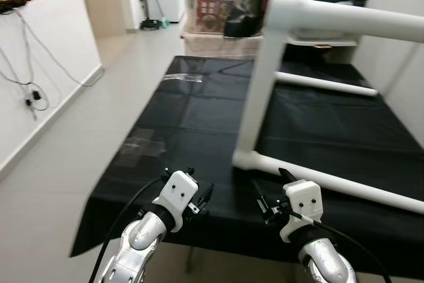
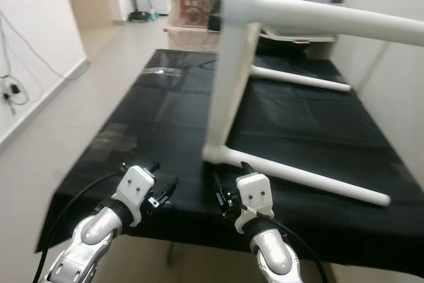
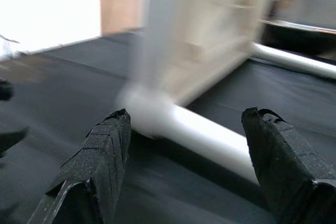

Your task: Building children table

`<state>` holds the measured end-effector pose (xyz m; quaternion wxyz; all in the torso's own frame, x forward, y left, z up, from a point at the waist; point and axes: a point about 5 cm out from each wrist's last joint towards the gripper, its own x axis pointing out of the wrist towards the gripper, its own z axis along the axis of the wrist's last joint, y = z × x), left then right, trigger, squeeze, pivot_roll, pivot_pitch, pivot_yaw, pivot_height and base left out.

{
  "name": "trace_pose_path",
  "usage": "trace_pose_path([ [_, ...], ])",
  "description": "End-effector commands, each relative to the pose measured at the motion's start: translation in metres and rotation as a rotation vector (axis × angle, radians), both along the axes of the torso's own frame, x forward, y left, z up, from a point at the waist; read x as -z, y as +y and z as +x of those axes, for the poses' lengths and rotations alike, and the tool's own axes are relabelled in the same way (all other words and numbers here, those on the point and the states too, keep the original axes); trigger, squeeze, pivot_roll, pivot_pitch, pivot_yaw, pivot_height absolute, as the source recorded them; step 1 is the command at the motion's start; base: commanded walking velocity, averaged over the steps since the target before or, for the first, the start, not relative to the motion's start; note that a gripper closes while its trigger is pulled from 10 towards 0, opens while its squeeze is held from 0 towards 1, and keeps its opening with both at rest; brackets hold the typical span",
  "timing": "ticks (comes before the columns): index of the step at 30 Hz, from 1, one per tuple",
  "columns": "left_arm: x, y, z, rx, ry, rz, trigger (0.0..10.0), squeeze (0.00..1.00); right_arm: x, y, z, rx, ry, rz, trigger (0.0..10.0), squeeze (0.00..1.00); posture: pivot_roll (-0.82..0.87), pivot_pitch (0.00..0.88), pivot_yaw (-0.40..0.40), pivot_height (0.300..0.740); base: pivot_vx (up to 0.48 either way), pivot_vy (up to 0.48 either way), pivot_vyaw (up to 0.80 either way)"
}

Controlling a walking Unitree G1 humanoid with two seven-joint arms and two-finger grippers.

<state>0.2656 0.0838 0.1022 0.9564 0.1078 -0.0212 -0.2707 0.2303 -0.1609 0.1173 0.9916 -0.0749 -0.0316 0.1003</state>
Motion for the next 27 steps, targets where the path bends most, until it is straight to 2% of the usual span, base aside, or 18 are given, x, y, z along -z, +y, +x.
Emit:
trace_pose_path([
  [1,0.0041,0.0018,-0.0007,-0.002,0.026,0.003,10.0,0.0,-0.0013,0.0013,0.0011,0.005,-0.021,-0.002,10.0,0.0,0.12,0.0,-0.046,0.74,0.0,-0.472,0.0],
  [5,0.0049,0.0024,-0.0002,-0.007,0.038,-0.012,10.0,0.0,-0.0017,0.0003,0.0019,0.011,-0.022,-0.003,10.0,0.0,0.12,0.0,-0.046,0.74,0.083,-0.395,0.0],
  [10,0.0054,0.0036,0.0001,-0.014,0.045,-0.025,10.0,0.0,-0.002,0.0002,0.0022,0.017,-0.026,-0.006,10.0,0.0,0.12,0.0,-0.05,0.74,0.353,0.0,0.0],
  [19,0.006,0.0063,0.0019,-0.029,0.064,-0.047,10.0,0.0,-0.0013,0.0006,0.0029,0.034,-0.028,-0.006,10.0,0.0,0.13,0.0,-0.048,0.74,0.0,0.0,0.0],
  [27,0.0029,0.0065,0.0022,-0.03,0.061,-0.059,10.0,0.0,-0.0039,-0.0039,0.0067,0.105,-0.055,-0.019,10.0,0.0,0.13,0.0,-0.048,0.74,0.0,0.0,0.0],
])
